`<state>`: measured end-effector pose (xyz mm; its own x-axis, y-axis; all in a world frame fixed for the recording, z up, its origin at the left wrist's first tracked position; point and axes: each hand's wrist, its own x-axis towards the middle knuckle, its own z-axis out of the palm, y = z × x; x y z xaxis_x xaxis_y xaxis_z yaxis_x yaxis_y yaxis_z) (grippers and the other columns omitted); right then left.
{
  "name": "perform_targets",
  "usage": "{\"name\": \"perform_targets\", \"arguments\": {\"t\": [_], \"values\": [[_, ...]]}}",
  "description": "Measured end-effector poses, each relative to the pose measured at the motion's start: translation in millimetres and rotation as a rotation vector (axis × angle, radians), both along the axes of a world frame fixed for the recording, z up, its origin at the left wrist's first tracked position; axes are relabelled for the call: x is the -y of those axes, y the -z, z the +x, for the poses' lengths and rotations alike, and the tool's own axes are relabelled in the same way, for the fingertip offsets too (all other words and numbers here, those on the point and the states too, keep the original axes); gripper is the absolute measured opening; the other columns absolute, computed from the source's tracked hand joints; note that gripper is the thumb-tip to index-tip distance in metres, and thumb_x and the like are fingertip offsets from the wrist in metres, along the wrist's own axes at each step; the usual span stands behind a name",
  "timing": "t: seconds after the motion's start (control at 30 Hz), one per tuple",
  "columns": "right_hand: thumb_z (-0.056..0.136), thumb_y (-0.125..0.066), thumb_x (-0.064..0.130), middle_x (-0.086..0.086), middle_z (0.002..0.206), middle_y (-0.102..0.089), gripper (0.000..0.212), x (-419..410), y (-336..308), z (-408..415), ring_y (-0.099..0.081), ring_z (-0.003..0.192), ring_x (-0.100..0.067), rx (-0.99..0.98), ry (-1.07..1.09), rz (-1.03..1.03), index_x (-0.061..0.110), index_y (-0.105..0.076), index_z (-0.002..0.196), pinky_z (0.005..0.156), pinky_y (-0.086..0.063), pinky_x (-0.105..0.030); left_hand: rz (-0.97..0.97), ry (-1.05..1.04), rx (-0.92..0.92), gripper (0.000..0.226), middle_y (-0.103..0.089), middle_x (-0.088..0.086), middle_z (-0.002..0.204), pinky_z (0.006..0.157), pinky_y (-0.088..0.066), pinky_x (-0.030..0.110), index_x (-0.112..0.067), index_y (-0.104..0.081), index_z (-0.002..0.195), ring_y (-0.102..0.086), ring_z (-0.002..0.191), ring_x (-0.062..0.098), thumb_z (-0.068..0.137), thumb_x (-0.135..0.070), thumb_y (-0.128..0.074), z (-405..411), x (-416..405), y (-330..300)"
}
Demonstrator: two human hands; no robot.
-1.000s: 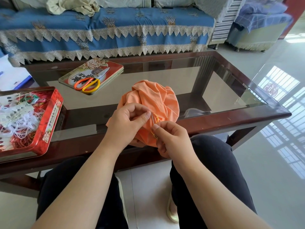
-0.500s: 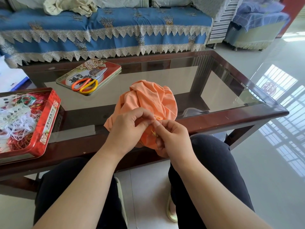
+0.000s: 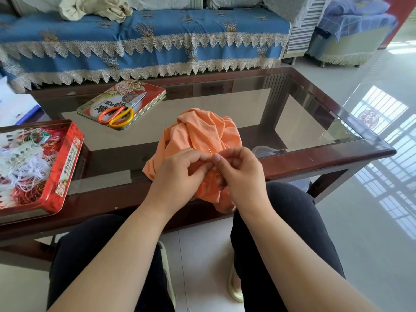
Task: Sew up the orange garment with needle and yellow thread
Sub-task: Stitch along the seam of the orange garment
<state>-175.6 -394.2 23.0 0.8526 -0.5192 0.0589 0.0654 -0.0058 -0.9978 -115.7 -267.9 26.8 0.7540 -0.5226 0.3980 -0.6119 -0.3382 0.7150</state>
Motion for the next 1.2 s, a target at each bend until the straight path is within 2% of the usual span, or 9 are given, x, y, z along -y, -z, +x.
{"name": "perform_targets", "arguments": {"t": [0.13, 0.3, 0.4, 0.53, 0.67, 0.8, 0.87, 1.0, 1.2], "values": [[0.089, -0.066, 0.012, -0.001, 0.065, -0.067, 0.015, -3, 2, -7, -0.062, 0.054, -0.012, -0.011, -0.111, 0.028, 0.016, -0.057, 0.100, 0.054, -0.051, -0.023, -0.036, -0.076, -0.019, 0.006, -0.067, -0.017, 0.090, 0.073, -0.048, 0.009, -0.020, -0.072, 0.091, -0.060, 0.092, -0.002, 0.090, -0.023, -0.067, 3, -1, 1], [0.090, -0.063, 0.005, 0.000, 0.067, -0.063, 0.017, -2, 1, -4, -0.059, 0.053, -0.007, 0.027, -0.069, -0.054, 0.018, -0.054, 0.096, 0.053, -0.047, -0.018, 0.028, 0.003, 0.040, 0.006, -0.065, -0.020, 0.092, 0.078, -0.044, 0.006, -0.022, -0.071, 0.092, -0.058, 0.095, -0.005, 0.090, -0.018, -0.067, 4, -3, 0], [0.092, -0.063, 0.021, 0.001, 0.070, -0.068, 0.005, 5, -4, -1, -0.058, 0.054, -0.006, -0.037, -0.064, -0.172, 0.019, -0.059, 0.096, 0.056, -0.048, -0.022, -0.007, 0.014, -0.026, 0.009, -0.065, -0.018, 0.096, 0.078, -0.047, 0.008, -0.019, -0.072, 0.097, -0.057, 0.097, -0.007, 0.091, -0.018, -0.065, 3, -3, -3], [0.094, -0.055, 0.042, 0.018, 0.047, -0.053, 0.036, 13, -14, 4, -0.048, 0.047, 0.002, -0.191, -0.112, -0.313, 0.020, -0.062, 0.066, 0.051, -0.036, -0.010, -0.018, 0.029, -0.122, 0.010, -0.063, -0.025, 0.090, 0.073, -0.043, 0.002, -0.021, -0.070, 0.100, -0.056, 0.093, -0.016, 0.092, -0.018, -0.065, 0, -3, -7], [0.092, -0.062, 0.030, 0.017, 0.053, -0.059, 0.025, 15, -18, 10, -0.052, 0.052, 0.005, -0.171, -0.137, -0.180, 0.019, -0.072, 0.072, 0.053, -0.039, -0.011, 0.000, 0.071, -0.181, 0.010, -0.065, -0.025, 0.089, 0.073, -0.044, 0.002, -0.024, -0.069, 0.100, -0.057, 0.092, -0.016, 0.093, -0.020, -0.063, -2, -3, -9], [0.094, -0.060, 0.029, 0.019, 0.050, -0.057, 0.025, 15, -22, 12, -0.048, 0.044, 0.005, -0.162, -0.110, -0.077, 0.020, -0.072, 0.074, 0.045, -0.035, -0.008, -0.013, 0.084, -0.246, 0.010, -0.064, -0.024, 0.091, 0.072, -0.041, 0.001, -0.021, -0.067, 0.102, -0.055, 0.092, -0.018, 0.095, -0.020, -0.060, -1, -4, -12], [0.094, -0.059, 0.029, 0.016, 0.053, -0.058, 0.026, 15, -23, 13, -0.049, 0.048, 0.003, -0.144, -0.065, -0.058, 0.018, -0.073, 0.076, 0.049, -0.037, -0.010, -0.012, 0.094, -0.276, 0.011, -0.066, -0.020, 0.092, 0.073, -0.042, 0.002, -0.020, -0.067, 0.103, -0.057, 0.093, -0.015, 0.096, -0.019, -0.060, 0, -5, -12], [0.095, -0.058, 0.032, 0.007, 0.064, -0.062, 0.029, 20, -25, 17, -0.055, 0.064, -0.011, -0.074, 0.038, -0.050, 0.014, -0.074, 0.078, 0.061, -0.046, -0.031, 0.004, 0.103, -0.339, 0.011, -0.066, -0.015, 0.095, 0.075, -0.048, 0.007, -0.018, -0.066, 0.102, -0.058, 0.092, -0.010, 0.092, -0.018, -0.064, 0, -5, -11], [0.095, -0.057, 0.033, 0.011, 0.062, -0.060, 0.031, 16, -19, 17, -0.055, 0.063, -0.007, -0.083, -0.012, -0.055, 0.012, -0.073, 0.080, 0.065, -0.046, -0.031, 0.012, 0.074, -0.392, 0.019, -0.066, -0.012, 0.098, 0.071, -0.058, 0.021, -0.020, -0.067, 0.103, -0.059, 0.091, -0.006, 0.085, -0.023, -0.073, -1, -3, -13]]}}
